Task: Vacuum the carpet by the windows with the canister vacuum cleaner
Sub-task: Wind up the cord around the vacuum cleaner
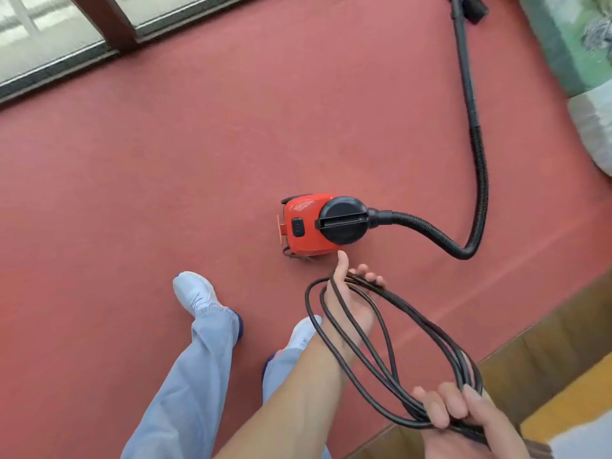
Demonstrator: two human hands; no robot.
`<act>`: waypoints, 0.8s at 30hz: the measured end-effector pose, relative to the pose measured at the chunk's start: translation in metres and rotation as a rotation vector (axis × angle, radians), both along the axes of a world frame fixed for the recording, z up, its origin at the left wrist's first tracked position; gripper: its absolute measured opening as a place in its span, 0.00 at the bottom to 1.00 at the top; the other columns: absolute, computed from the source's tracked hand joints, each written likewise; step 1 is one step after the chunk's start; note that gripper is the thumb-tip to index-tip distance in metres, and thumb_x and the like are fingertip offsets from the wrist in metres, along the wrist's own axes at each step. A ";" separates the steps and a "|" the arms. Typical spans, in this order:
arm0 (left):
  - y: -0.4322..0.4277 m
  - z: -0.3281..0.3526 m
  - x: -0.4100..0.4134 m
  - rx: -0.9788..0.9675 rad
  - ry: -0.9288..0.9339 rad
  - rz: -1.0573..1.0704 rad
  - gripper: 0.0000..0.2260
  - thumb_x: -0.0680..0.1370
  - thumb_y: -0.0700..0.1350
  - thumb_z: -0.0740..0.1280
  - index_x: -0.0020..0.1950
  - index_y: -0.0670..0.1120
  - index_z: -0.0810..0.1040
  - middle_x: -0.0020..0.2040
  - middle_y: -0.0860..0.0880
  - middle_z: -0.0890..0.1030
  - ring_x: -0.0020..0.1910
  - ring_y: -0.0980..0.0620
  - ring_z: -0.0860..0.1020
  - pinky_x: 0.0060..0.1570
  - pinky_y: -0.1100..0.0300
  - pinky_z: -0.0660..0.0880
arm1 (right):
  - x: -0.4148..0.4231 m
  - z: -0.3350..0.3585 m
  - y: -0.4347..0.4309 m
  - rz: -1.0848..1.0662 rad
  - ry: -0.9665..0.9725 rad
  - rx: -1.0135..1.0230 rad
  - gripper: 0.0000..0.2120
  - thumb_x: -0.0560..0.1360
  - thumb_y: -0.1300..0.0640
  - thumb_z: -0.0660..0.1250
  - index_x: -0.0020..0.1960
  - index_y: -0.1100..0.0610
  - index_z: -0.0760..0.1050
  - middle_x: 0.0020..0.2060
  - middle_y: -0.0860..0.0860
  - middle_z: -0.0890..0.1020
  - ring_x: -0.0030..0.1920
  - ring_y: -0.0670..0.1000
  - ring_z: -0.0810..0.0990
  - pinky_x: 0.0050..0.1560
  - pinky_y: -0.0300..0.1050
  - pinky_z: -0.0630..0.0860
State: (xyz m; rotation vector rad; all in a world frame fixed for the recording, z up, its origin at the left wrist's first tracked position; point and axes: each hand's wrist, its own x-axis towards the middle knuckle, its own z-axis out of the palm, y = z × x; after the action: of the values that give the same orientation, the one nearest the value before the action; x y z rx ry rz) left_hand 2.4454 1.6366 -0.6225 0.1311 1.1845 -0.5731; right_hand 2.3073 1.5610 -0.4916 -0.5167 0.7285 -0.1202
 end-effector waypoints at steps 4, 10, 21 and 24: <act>0.003 -0.014 -0.011 0.262 -0.012 -0.241 0.09 0.84 0.49 0.60 0.47 0.45 0.70 0.21 0.54 0.61 0.16 0.57 0.62 0.22 0.67 0.68 | 0.015 -0.015 -0.028 -0.032 0.385 -0.109 0.14 0.84 0.53 0.41 0.54 0.60 0.62 0.60 0.62 0.74 0.63 0.57 0.72 0.74 0.51 0.51; 0.079 -0.039 -0.020 0.800 -0.157 -0.749 0.10 0.82 0.40 0.64 0.40 0.44 0.75 0.21 0.50 0.65 0.14 0.54 0.64 0.24 0.63 0.67 | 0.066 -0.067 -0.005 -0.243 0.859 0.088 0.11 0.76 0.68 0.59 0.37 0.58 0.66 0.24 0.52 0.74 0.28 0.50 0.76 0.38 0.46 0.74; 0.145 -0.038 -0.018 0.501 -0.050 -0.454 0.18 0.80 0.47 0.69 0.33 0.45 0.67 0.20 0.53 0.55 0.18 0.55 0.55 0.29 0.60 0.67 | 0.109 -0.211 0.084 0.193 0.850 0.196 0.22 0.81 0.51 0.61 0.67 0.67 0.66 0.46 0.63 0.80 0.47 0.57 0.81 0.51 0.50 0.78; 0.162 -0.039 -0.020 0.471 0.005 -0.311 0.21 0.78 0.52 0.70 0.31 0.47 0.65 0.21 0.53 0.55 0.19 0.54 0.55 0.33 0.60 0.67 | 0.116 -0.215 0.103 0.323 0.845 -0.048 0.12 0.80 0.53 0.65 0.53 0.64 0.71 0.34 0.57 0.81 0.36 0.54 0.82 0.46 0.49 0.80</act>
State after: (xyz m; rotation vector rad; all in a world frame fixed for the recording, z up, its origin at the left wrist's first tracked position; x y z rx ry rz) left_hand 2.4252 1.7983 -0.6614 0.7251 1.2970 -0.5547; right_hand 2.4231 1.6639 -0.7061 -0.7302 1.4510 0.4101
